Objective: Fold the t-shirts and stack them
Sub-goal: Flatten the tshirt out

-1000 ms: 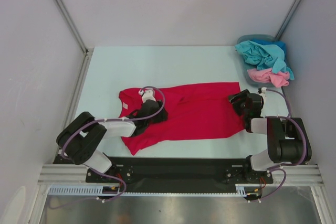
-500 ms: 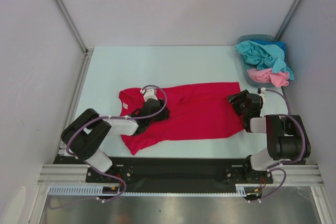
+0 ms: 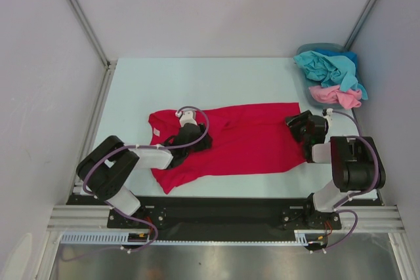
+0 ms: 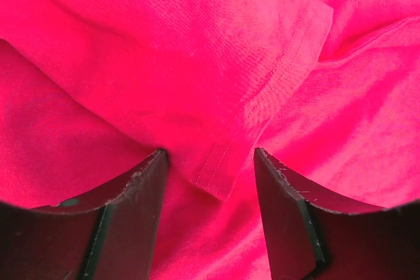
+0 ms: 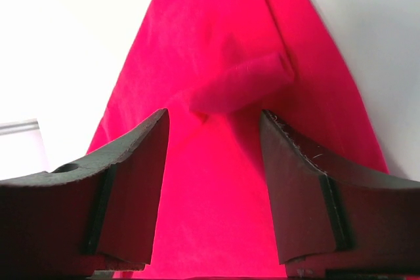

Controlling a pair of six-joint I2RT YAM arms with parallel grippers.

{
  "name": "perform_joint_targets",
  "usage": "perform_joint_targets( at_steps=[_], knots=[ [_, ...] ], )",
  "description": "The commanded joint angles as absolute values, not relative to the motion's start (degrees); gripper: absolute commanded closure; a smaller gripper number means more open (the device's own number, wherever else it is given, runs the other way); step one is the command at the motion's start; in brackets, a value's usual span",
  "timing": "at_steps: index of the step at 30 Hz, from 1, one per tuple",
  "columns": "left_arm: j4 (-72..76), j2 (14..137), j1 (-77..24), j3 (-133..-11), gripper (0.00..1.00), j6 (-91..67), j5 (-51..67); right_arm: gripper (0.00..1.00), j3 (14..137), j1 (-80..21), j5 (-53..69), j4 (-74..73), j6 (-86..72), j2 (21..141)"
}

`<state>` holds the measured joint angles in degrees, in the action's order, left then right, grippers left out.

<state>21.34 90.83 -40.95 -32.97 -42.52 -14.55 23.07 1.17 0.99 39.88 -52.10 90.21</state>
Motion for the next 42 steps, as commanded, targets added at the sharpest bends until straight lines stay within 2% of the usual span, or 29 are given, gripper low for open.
perform_joint_targets(
  at_steps=[1, 6, 9, 12, 13, 15, 16, 18, 19, 21, 22, 25, 34, 42],
  knots=[
    [20.7, 89.4, -40.6, -33.3, 0.39, -42.5, -13.5, 0.39, 25.7, 2.2, 0.4, 42.5, -53.1, 92.8],
    [20.4, 89.3, -40.6, -33.2, 0.39, -42.1, -14.0, 0.40, 30.0, 3.4, 0.3, 42.7, -54.4, 95.7],
    [20.4, 89.4, -40.6, -33.2, 0.41, -42.1, -14.0, 0.44, 32.0, 3.7, 0.3, 41.6, -54.6, 96.7],
    [20.4, 89.4, -40.5, -33.3, 0.45, -42.1, -13.9, 0.58, 32.3, 3.6, 0.2, 41.2, -54.5, 96.3],
    [20.3, 89.4, -40.5, -33.3, 0.46, -42.1, -13.9, 0.67, 32.3, 3.6, 0.2, 41.0, -54.4, 96.2],
    [20.3, 89.2, -40.6, -33.1, 0.50, -42.0, -13.9, 0.78, 32.2, 3.6, 0.2, 40.6, -54.1, 95.7],
    [20.4, 89.2, -40.5, -33.1, 0.52, -42.0, -13.9, 0.88, 31.8, 3.6, 0.1, 40.6, -54.0, 95.7],
    [20.3, 88.9, -40.5, -33.0, 0.55, -42.2, -13.8, 0.96, 31.5, 3.5, 0.2, 41.0, -54.1, 95.7],
    [20.5, 88.9, -40.6, -32.8, 0.60, -42.1, -13.6, 1.00, 31.3, 3.5, 0.3, 41.0, -54.2, 95.8],
    [20.5, 88.3, -40.5, -32.3, 0.67, -42.3, -13.7, 1.00, 30.8, 3.5, 0.5, 41.4, -54.2, 95.7],
    [20.2, 88.1, -40.5, -32.3, 0.78, -42.2, -13.9, 1.00, 30.7, 3.5, 0.6, 41.6, -54.2, 95.7],
    [18.7, 86.9, -40.5, -32.3, 1.00, -42.0, -14.8, 1.00, 30.3, 3.4, 0.8, 41.7, -54.3, 95.2],
    [10.0, 78.9, -40.6, -33.6, 1.00, -40.0, -25.0, 1.00, 30.3, 3.2, 0.9, 40.8, -54.0, 91.5],
    [4.3, 77.6, -40.6, -41.6, 1.00, -35.8, -30.8, 1.00, 33.0, 2.6, 1.5, 37.4, -52.6, 86.5]
  ],
)
